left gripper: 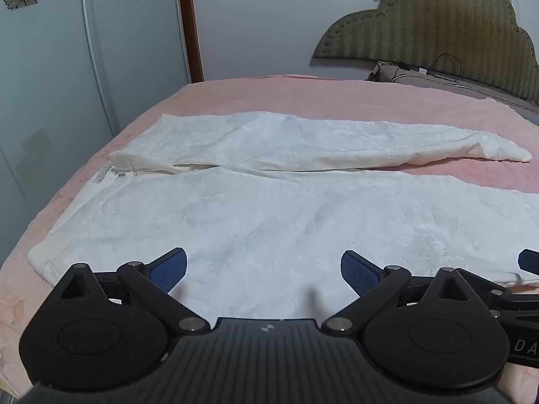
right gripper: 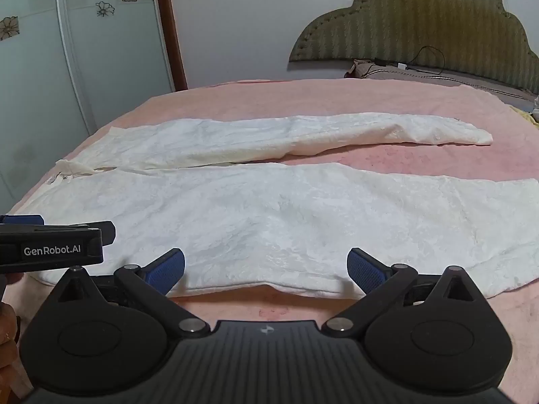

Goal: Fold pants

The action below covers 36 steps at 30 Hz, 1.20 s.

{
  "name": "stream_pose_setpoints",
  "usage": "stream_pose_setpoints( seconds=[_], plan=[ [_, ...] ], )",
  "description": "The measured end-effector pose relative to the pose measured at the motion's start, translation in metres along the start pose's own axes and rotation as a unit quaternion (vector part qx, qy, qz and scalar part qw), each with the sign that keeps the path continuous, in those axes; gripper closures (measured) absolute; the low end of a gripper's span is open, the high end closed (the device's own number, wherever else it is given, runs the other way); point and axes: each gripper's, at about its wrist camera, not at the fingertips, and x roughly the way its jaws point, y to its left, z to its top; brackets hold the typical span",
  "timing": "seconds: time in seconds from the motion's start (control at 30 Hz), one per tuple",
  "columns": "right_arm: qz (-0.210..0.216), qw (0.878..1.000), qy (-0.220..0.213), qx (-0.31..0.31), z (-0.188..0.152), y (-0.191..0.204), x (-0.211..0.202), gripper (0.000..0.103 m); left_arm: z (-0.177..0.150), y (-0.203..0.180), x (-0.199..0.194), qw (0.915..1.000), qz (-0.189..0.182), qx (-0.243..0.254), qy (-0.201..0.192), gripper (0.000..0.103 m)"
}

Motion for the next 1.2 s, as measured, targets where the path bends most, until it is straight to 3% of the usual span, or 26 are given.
stream_pose_setpoints(
  seconds=[1.2],
  plan=[
    [0.009, 1.0, 0.008, 0.011, -0.0015, -0.003, 0.0041, 0.0, -0.0011, -0.0007, 0.0041, 0.9995, 0.015, -0.021, 0.017, 0.003]
  ],
)
